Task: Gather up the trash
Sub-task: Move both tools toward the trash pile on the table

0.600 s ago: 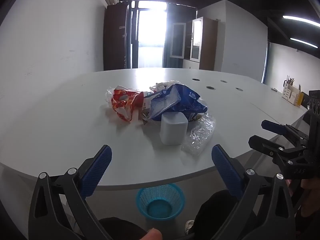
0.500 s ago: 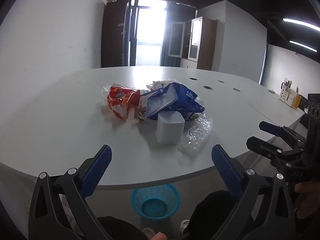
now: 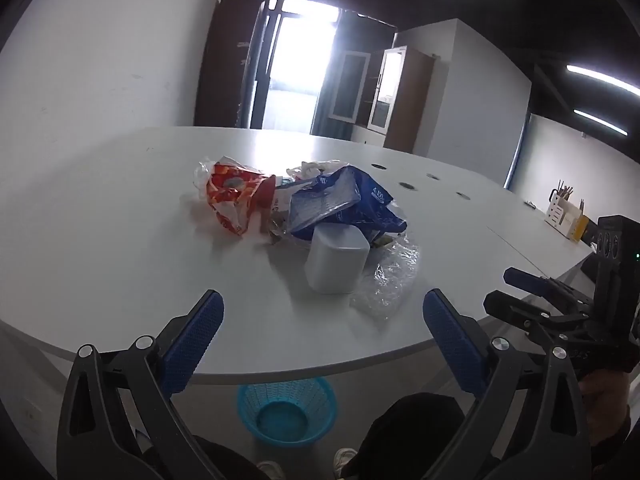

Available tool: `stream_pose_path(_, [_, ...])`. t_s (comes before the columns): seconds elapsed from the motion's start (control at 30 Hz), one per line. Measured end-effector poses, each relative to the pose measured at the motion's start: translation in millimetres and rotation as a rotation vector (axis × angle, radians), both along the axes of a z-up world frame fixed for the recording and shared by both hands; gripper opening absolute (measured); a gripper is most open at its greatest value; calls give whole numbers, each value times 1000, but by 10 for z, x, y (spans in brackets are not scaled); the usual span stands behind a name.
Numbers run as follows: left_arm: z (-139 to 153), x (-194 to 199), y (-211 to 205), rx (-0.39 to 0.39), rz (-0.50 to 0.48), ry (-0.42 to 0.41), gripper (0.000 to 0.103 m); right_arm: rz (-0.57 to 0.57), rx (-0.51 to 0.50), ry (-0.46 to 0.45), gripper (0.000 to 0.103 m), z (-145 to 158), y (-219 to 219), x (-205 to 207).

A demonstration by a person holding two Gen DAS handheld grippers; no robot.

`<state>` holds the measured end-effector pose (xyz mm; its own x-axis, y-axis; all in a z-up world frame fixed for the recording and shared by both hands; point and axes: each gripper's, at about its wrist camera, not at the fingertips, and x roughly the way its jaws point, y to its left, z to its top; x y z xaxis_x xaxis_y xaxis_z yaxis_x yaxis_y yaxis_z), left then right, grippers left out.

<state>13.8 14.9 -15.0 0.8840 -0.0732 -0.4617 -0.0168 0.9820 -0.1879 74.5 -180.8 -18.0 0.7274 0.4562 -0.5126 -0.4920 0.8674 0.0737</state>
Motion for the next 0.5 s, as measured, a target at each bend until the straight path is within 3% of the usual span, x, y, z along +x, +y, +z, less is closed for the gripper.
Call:
stream_pose_path(0.1, [-3, -14, -16, 56, 28, -24, 97, -6, -5, -6, 95, -12, -3, -12])
stream_pose_path(0.5, [43, -31, 138, 7, 67, -22, 97, -29, -2, -6, 95, 1, -56, -16])
